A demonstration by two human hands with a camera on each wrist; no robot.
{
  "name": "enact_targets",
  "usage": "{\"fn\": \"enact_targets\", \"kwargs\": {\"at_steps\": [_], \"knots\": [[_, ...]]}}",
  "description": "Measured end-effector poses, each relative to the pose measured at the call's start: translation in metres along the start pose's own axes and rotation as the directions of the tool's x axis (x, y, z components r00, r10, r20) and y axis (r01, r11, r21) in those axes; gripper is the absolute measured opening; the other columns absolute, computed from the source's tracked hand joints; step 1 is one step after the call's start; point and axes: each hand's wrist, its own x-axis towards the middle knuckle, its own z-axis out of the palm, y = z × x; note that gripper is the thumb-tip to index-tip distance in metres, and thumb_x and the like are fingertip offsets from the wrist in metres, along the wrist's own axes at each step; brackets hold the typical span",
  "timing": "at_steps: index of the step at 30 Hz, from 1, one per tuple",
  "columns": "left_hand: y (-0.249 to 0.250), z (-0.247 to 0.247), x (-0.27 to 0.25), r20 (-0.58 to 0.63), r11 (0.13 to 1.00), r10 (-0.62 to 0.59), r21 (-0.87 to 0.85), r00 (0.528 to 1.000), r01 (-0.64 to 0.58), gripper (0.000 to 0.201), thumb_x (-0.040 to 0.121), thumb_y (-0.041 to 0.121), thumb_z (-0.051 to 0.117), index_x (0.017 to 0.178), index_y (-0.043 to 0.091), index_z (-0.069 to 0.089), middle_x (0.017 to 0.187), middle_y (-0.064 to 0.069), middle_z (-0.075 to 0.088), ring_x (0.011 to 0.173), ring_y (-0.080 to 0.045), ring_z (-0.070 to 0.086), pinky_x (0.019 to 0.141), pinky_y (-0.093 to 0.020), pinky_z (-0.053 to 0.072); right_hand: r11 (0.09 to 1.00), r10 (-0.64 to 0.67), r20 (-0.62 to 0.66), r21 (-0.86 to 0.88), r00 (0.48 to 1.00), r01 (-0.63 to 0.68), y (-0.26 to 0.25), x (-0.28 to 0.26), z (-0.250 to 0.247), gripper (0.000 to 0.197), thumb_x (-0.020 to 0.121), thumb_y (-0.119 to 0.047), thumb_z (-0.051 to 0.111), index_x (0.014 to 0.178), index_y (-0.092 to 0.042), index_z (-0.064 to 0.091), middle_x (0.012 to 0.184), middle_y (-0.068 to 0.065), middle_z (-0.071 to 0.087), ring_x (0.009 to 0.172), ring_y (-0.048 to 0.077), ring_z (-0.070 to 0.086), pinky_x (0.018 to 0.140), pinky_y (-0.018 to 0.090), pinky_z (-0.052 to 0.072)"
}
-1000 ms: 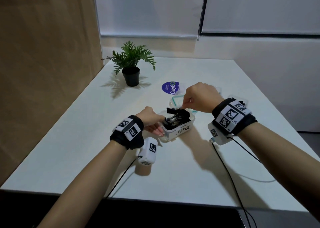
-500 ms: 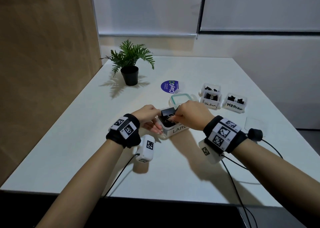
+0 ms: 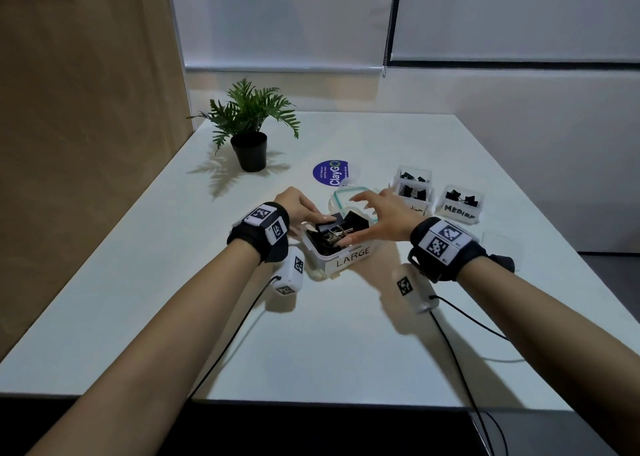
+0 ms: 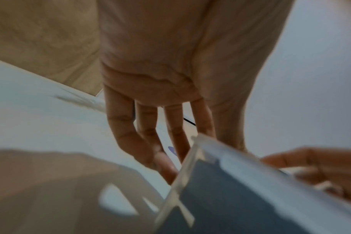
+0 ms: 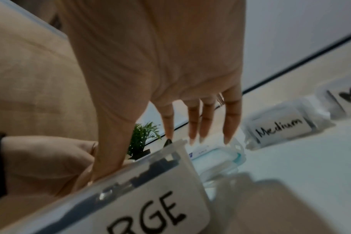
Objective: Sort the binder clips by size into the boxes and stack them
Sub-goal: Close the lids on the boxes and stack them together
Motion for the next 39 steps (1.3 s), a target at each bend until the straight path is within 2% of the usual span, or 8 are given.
{"fn": "enact_targets", "kwargs": {"at_steps": [4, 12, 20, 23, 26, 30, 35, 39], "knots": [[0.005, -0.002, 0.004, 0.047, 1.000, -0.015, -0.019, 0.999, 0.016, 0.030, 0.068, 0.029, 0.085, 0.087, 0.007, 0.076, 0.065, -0.001, 0.058, 0.057, -0.012, 0.048, 0.041, -0.013, 0.041, 0.995, 0.098, 0.247, -0.014, 0.964, -0.098, -0.008, 0.004, -0.009, 0.093, 0.070, -0.056, 0.076, 0.146, -0.026, 0.031, 0.140, 0.002, 0.048, 0.124, 0.021, 0.050, 0.102, 0.037, 0.045], [0.003, -0.005, 0.013, 0.088, 0.999, -0.033, 0.024, 0.996, 0.031, 0.030, 0.069, 0.029, 0.084, 0.091, 0.011, 0.077, 0.081, -0.004, 0.064, 0.071, -0.014, 0.052, 0.043, -0.016, 0.043, 0.985, 0.127, 0.318, -0.151, 0.940, -0.082, -0.017, 0.014, -0.003, 0.085, 0.071, -0.064, 0.070, 0.138, -0.028, 0.033, 0.116, -0.002, 0.056, 0.094, 0.016, 0.057, 0.077, 0.028, 0.049], [0.006, -0.005, 0.019, 0.106, 0.998, 0.037, 0.046, 0.994, -0.042, 0.014, 0.071, 0.029, 0.083, 0.078, 0.019, 0.077, 0.070, 0.002, 0.065, 0.069, -0.012, 0.052, 0.058, -0.022, 0.044, 0.986, 0.066, 0.222, 0.134, 0.973, -0.097, 0.001, 0.022, -0.001, 0.078, 0.073, -0.069, 0.062, 0.137, -0.029, 0.041, 0.123, -0.002, 0.054, 0.101, 0.017, 0.056, 0.070, 0.024, 0.046], [0.002, -0.004, 0.022, 0.098, 0.997, 0.066, 0.042, 0.993, -0.071, 0.018, 0.068, 0.029, 0.085, 0.078, 0.016, 0.077, 0.068, 0.000, 0.065, 0.065, -0.012, 0.053, 0.057, -0.022, 0.042, 0.973, 0.076, -0.019, 0.221, 0.997, -0.070, 0.009, 0.039, -0.013, 0.047, 0.088, -0.052, 0.058, 0.122, -0.019, 0.056, 0.114, 0.004, 0.065, 0.087, 0.014, 0.058, 0.068, 0.029, 0.052], [-0.001, -0.006, 0.023, 0.097, 0.990, 0.118, 0.065, 0.988, -0.125, 0.016, 0.068, 0.027, 0.086, 0.075, 0.016, 0.077, 0.063, 0.002, 0.066, 0.061, -0.009, 0.054, 0.058, -0.024, 0.043, 0.998, 0.008, -0.047, -0.069, 0.999, -0.011, 0.018, 0.053, -0.024, 0.032, 0.086, -0.017, 0.062, 0.118, -0.021, 0.060, 0.119, 0.004, 0.063, 0.103, 0.018, 0.057, 0.092, 0.035, 0.049], [-0.007, -0.014, 0.023, 0.135, 0.984, 0.153, 0.072, 0.979, -0.163, 0.011, 0.070, 0.027, 0.084, 0.074, 0.020, 0.077, 0.049, 0.011, 0.062, 0.053, -0.002, 0.051, 0.056, -0.020, 0.043, 0.869, -0.056, 0.147, -0.480, 0.987, 0.121, 0.015, 0.060, -0.017, 0.045, 0.077, -0.017, 0.074, 0.120, -0.023, 0.060, 0.119, 0.001, 0.057, 0.114, 0.021, 0.052, 0.094, 0.038, 0.048], [-0.010, -0.015, 0.017, 0.128, 0.986, 0.167, 0.008, 0.978, -0.169, 0.021, 0.072, 0.029, 0.081, 0.085, 0.013, 0.079, 0.054, 0.010, 0.064, 0.056, -0.003, 0.051, 0.057, -0.021, 0.044, 0.826, -0.043, 0.182, -0.547, 0.982, 0.137, 0.015, 0.068, -0.007, 0.025, 0.077, -0.030, 0.072, 0.100, -0.024, 0.064, 0.110, 0.001, 0.066, 0.099, 0.021, 0.062, 0.086, 0.035, 0.053], [-0.016, -0.021, 0.012, 0.142, 0.987, 0.158, -0.040, 0.977, -0.153, 0.028, 0.076, 0.034, 0.078, 0.095, 0.013, 0.078, 0.071, 0.005, 0.068, 0.064, -0.006, 0.056, 0.060, -0.022, 0.046, 0.852, 0.031, 0.288, -0.508, 0.957, 0.125, 0.015, 0.069, -0.010, 0.050, 0.074, -0.040, 0.074, 0.118, -0.023, 0.056, 0.116, -0.001, 0.060, 0.109, 0.022, 0.057, 0.092, 0.033, 0.047]]}}
